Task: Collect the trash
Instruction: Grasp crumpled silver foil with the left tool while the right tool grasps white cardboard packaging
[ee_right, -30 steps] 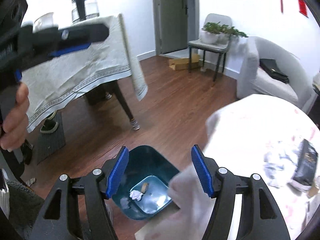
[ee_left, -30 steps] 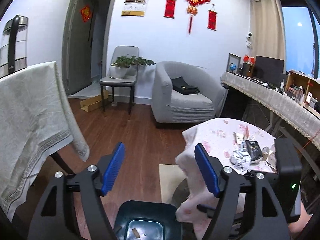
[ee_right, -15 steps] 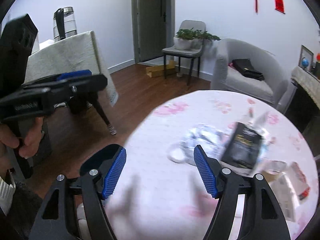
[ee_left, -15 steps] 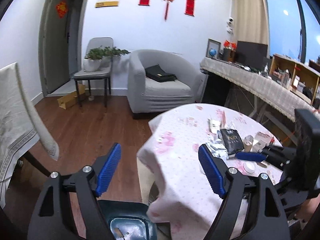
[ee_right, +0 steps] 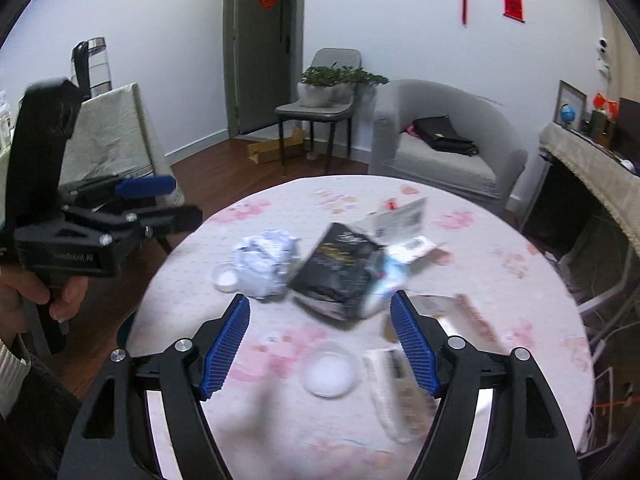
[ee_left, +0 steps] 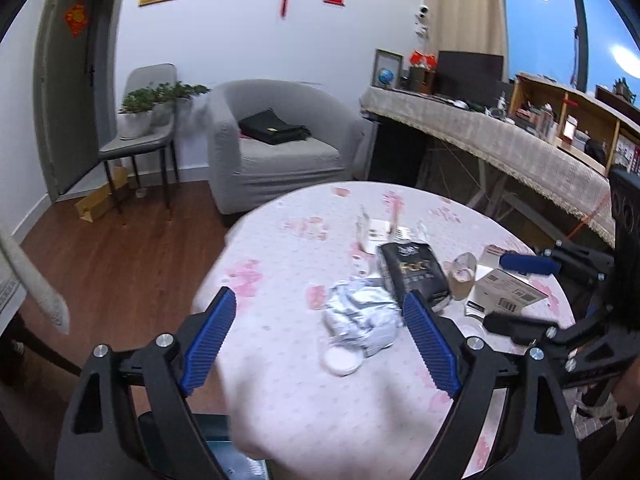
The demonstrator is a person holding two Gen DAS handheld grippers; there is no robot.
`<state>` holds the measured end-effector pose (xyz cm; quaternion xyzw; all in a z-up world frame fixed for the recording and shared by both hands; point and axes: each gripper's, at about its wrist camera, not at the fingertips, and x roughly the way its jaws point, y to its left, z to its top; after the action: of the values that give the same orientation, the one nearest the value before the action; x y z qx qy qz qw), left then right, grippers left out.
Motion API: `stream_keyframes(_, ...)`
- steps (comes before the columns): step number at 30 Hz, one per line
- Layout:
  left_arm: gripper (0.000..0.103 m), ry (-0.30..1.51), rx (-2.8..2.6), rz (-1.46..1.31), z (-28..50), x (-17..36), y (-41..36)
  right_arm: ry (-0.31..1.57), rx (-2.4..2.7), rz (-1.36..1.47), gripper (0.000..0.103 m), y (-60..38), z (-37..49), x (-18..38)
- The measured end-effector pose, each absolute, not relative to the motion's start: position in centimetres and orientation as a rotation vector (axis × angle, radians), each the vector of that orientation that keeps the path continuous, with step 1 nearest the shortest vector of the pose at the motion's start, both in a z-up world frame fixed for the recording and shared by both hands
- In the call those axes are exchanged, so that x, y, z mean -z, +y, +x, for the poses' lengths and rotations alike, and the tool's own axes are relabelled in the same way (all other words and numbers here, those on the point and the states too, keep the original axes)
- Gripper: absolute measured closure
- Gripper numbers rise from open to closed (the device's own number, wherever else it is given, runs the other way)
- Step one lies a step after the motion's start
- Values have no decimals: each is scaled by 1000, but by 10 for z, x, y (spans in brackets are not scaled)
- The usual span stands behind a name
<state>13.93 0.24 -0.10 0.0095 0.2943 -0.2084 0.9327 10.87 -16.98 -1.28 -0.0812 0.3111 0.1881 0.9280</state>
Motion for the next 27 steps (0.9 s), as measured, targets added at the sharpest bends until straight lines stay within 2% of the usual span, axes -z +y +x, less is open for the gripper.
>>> stream_keyframes(15, 16, 710, 501, 115, 169, 31, -45, 674, -366, -190, 28, -214, 113, 23)
stream_keyframes(18, 21, 736, 496, 118, 174, 37, -47, 669, -370, -197, 28, -216, 111, 25)
stream_keyframes(22, 33, 763, 490, 120, 179, 43, -48, 680, -365, -216, 28, -217, 113, 30)
stream_keyframes(24, 35, 774, 492, 118, 180, 46, -49, 681, -362, -219, 29, -216, 114, 31)
stream_keyframes(27, 39, 775, 496, 111, 180, 46, -49, 686, -367, -218, 40, -216, 115, 32)
